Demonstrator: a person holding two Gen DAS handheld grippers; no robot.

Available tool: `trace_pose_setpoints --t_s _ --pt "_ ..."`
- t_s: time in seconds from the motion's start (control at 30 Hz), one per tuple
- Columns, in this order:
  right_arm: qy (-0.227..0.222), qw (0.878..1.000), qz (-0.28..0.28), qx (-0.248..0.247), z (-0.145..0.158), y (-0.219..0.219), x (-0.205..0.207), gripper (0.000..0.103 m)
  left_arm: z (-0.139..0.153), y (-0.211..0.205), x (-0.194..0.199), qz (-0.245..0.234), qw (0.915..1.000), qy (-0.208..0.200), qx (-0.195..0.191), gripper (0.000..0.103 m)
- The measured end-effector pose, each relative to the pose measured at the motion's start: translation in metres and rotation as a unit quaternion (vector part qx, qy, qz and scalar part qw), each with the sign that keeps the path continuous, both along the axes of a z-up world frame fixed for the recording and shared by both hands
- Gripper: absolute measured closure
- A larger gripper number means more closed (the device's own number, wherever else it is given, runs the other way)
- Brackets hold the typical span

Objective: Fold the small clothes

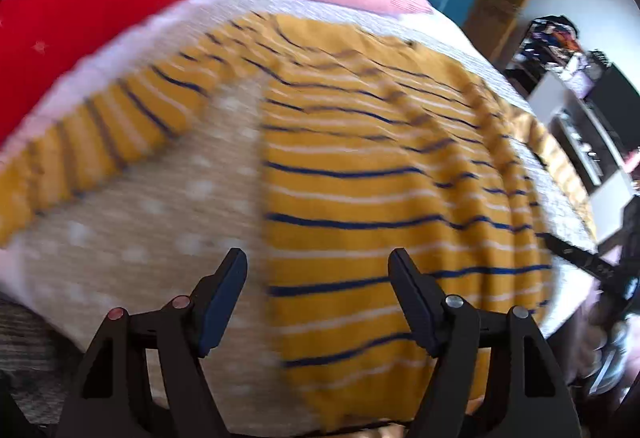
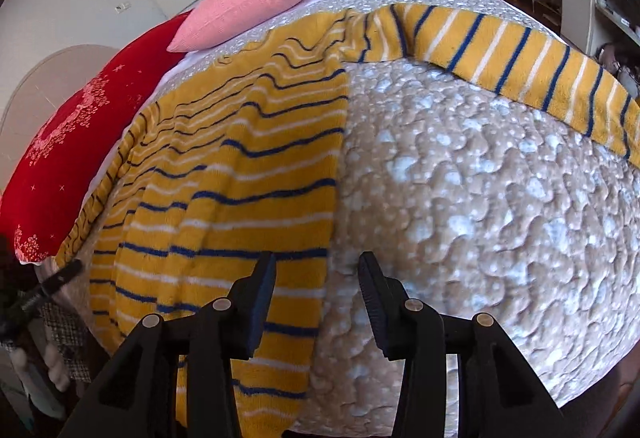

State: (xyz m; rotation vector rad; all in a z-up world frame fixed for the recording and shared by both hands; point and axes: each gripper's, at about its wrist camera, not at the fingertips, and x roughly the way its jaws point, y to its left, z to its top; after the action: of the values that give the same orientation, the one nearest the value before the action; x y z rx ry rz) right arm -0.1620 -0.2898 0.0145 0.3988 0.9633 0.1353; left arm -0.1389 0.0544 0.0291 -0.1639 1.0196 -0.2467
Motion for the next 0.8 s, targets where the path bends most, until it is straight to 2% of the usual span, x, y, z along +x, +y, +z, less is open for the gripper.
trace_pose_setpoints --t_s 0.03,0.07,0.1,0.13,0.17,0.2,0.23,0.27,0.33,0.43,0.57,0.63,0.67,0.7,0.73,0.77,0.8 --pt "-0.001 1.000 0.006 0.003 -0.002 0.006 -0.001 0.056 -0.004 -0.007 0.001 0.000 1.0000 0.005 0.001 0.031" --pt "-0.003 1.000 0.009 0.001 -0.004 0.011 0.000 0.054 -0.010 -0.016 0.002 0.007 0.9998 0.010 0.019 0.031" --pt "-0.006 1.000 0.011 -0.009 -0.006 0.017 -0.001 0.054 -0.013 -0.023 0.002 0.013 0.9990 0.009 0.043 0.036" --pt "-0.010 1.000 0.013 -0.025 -0.007 0.024 -0.002 0.056 -0.011 -0.025 0.006 0.019 0.9979 0.006 0.061 0.068" --pt "-0.013 0.999 0.017 -0.032 -0.005 0.028 -0.002 0.073 -0.007 -0.025 0.003 0.031 0.9961 0.004 0.082 0.089" --pt "-0.012 0.999 0.021 -0.027 -0.003 0.028 -0.002 0.086 -0.001 -0.016 0.004 0.042 0.9961 0.009 0.077 0.095" --pt "-0.009 1.000 0.021 -0.009 -0.001 0.023 -0.003 0.093 0.004 -0.007 0.004 0.048 0.9975 0.014 0.051 0.095" --pt "-0.011 1.000 0.017 0.007 0.003 0.016 -0.006 0.095 0.008 0.002 0.001 0.061 0.9973 0.017 0.039 0.095" --pt "-0.017 1.000 0.000 0.016 0.011 -0.003 -0.018 0.099 0.018 0.024 -0.008 0.097 0.9938 0.013 0.053 0.103" --pt "-0.010 0.999 -0.030 0.018 0.011 -0.030 -0.038 0.099 0.017 0.045 -0.023 0.141 0.9866 0.019 0.080 0.103" --pt "0.000 0.997 -0.065 0.030 0.004 -0.053 -0.052 0.098 0.014 0.066 -0.036 0.154 0.9867 0.024 0.048 0.103" --pt "-0.017 0.991 -0.112 0.069 0.006 -0.082 -0.057 0.098 0.022 0.070 -0.040 0.154 0.9871 0.008 0.042 0.100" --pt "-0.020 0.987 -0.135 0.086 0.006 -0.096 -0.057 0.094 0.028 0.067 -0.040 0.151 0.9876 -0.005 0.044 0.097" --pt "-0.023 0.983 -0.151 0.103 0.006 -0.108 -0.055 0.089 0.032 0.062 -0.041 0.146 0.9882 -0.017 0.043 0.081" --pt "-0.032 0.975 -0.178 0.131 0.003 -0.129 -0.051 0.072 0.035 0.060 -0.042 0.142 0.9888 -0.025 0.040 0.058" --pt "-0.034 0.967 -0.207 0.144 0.000 -0.146 -0.049 0.053 0.039 0.055 -0.040 0.135 0.9896 -0.039 0.034 0.050" --pt "-0.034 0.961 -0.229 0.153 -0.003 -0.157 -0.048 0.050 0.039 0.047 -0.034 0.127 0.9902 -0.048 0.029 0.045"
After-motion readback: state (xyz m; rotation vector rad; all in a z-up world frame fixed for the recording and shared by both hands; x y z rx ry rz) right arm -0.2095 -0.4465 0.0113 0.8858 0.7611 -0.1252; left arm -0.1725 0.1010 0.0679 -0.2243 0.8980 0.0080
